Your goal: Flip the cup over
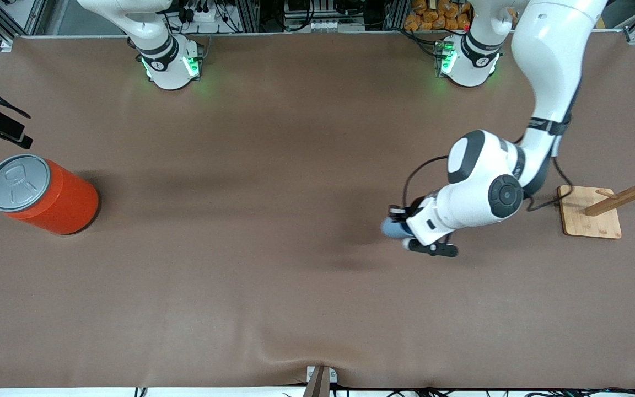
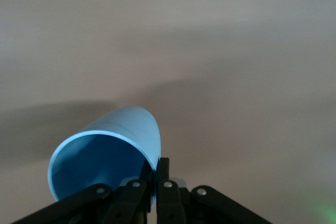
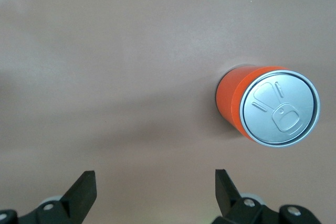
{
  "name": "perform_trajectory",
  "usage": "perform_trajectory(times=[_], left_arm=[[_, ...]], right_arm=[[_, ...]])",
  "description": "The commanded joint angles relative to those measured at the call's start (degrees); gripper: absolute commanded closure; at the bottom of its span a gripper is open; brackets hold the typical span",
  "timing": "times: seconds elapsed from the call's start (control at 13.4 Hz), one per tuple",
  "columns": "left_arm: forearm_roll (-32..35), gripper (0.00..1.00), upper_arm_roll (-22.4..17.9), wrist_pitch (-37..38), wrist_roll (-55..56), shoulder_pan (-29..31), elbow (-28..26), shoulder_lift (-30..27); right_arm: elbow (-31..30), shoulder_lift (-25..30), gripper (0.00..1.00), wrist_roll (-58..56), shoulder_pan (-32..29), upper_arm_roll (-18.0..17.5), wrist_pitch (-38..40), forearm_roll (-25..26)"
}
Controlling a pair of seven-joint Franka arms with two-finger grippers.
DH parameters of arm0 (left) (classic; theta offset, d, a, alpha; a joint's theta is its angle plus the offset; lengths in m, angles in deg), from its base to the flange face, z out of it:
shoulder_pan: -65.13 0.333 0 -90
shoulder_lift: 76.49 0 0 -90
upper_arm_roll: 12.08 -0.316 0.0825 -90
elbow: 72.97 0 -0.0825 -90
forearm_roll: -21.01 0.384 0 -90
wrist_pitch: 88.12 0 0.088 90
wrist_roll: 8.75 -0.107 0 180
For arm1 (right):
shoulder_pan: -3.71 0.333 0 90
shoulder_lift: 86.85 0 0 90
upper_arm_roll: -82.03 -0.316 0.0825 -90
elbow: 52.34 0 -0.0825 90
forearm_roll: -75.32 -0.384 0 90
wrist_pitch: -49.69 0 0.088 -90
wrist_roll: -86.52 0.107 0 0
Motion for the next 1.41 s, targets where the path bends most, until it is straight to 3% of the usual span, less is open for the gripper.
perform_trajectory(times=[0.0,0.15,0.37,0.59,0.67,0.74,0.97,1.34], left_arm=[[7.99,1.0,0.14,0.51,1.22,3.58,-8.05,-5.43],[13.27,1.0,0.14,-0.62,1.4,6.56,-13.14,-7.45],[16.37,1.0,0.23,-9.39,0.88,10.96,-22.19,-10.44],[16.64,1.0,0.23,-11.35,0.34,13.52,-23.98,-10.45],[16.64,0.81,0.23,-11.35,0.43,13.61,-23.63,-10.36],[16.55,0.04,0.23,-11.26,0.95,13.52,-23.11,-10.36],[16.55,0.0,0.93,-6.29,3.5,12.91,-18.12,-12.2],[15.85,0.0,2.77,21.3,3.07,13.08,4.9,-12.99]], right_arm=[[1.16,-0.51,0.0,0.83,-0.29,-0.36,0.65,-0.15],[1.16,-0.43,0.0,0.83,-0.38,-0.36,0.64,-0.15],[1.16,-0.42,0.0,0.74,-0.38,-0.36,0.64,-0.15],[1.16,-0.51,0.0,0.83,0.06,-0.45,-0.31,-0.15],[1.07,-0.51,0.0,0.83,0.06,-0.45,-0.93,-0.24],[1.07,-0.51,0.0,0.83,0.06,-0.45,-0.76,-0.24],[1.07,-0.51,0.0,0.83,0.06,-0.54,-0.67,-0.24],[0.9,-0.51,0.0,0.83,0.24,-0.54,-0.5,-0.24]])
